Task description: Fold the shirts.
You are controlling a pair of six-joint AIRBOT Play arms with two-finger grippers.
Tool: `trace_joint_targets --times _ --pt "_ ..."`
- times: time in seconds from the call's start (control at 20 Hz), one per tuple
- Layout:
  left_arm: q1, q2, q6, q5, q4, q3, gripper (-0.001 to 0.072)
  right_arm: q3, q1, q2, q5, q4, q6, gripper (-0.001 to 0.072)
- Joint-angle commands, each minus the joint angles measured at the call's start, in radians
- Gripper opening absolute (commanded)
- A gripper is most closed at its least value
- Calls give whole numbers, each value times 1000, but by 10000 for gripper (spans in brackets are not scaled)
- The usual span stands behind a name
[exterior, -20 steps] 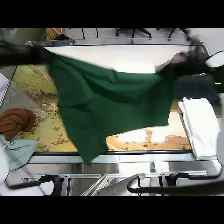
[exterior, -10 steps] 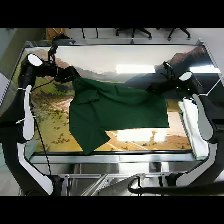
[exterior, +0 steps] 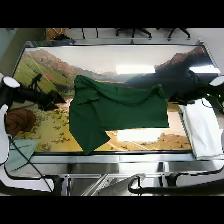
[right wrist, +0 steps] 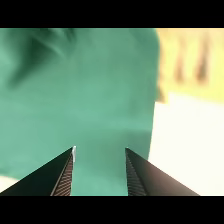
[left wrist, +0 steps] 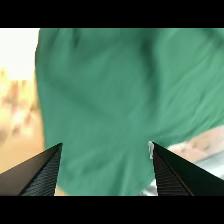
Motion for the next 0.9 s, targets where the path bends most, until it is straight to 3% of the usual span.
trace_joint_targets --times 0.0,0.2,0.4,0.7,0.75,0.8,0.85 --pt "53 148 72 163 -12 -375 606 -159 -94 56 32 -10 -5 362" --pt "0 168 104 362 -14 -560 607 -240 -99 53 -8 -10 -5 362" --pt "-103 166 133 520 -42 -573 605 -266 -86 29 -24 -10 -5 362" --pt "-178 3 171 359 -88 -403 586 -267 -64 -39 -19 -10 -6 362" --pt "-177 -14 170 335 -88 -380 467 -267 -54 -45 -21 -10 -14 363" --pt "-176 -25 172 315 -81 -359 155 -267 -43 -55 -23 -10 -16 363" --pt "-176 -34 188 292 -80 -338 22 -267 -33 -64 -24 -10 -16 363"
